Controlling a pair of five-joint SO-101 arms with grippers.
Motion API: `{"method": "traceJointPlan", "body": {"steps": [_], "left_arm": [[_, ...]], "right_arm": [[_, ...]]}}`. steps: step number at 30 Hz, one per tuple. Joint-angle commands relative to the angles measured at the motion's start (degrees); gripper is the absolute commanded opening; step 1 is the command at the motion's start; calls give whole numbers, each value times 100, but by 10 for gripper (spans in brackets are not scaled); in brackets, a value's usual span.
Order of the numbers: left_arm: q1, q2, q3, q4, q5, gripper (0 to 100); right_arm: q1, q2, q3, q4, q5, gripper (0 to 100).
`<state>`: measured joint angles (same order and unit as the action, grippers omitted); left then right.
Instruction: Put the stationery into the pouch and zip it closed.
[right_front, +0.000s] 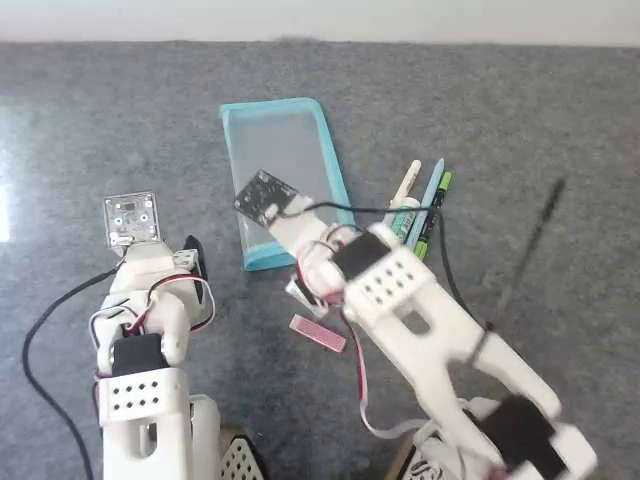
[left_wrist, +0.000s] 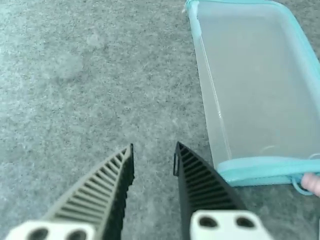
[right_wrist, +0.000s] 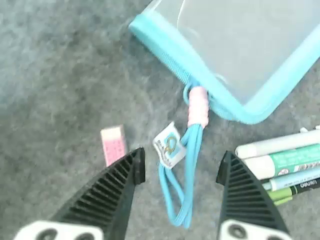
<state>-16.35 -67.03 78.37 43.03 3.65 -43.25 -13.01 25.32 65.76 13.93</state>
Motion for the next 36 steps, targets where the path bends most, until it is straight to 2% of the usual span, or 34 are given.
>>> {"method": "traceJointPlan", "body": {"steps": [1,9,18,28,36], "left_arm": [[-18,62,-127,-149,-53,130],[0,53,-75,-149,-53,130],[9,53,-75,-149,-53,130],[9,26,-13,-158,-53,130],[9,35,-13,-158,-53,130]], "right_arm": [[84,875,-941,-66,97,233],[92,2510,-1873,-101,97,232],[787,2677,-1855,-391,-193,231],[637,2818,-1846,-391,-141,224],[655,3591,-2110,-286,-88,32]]}}
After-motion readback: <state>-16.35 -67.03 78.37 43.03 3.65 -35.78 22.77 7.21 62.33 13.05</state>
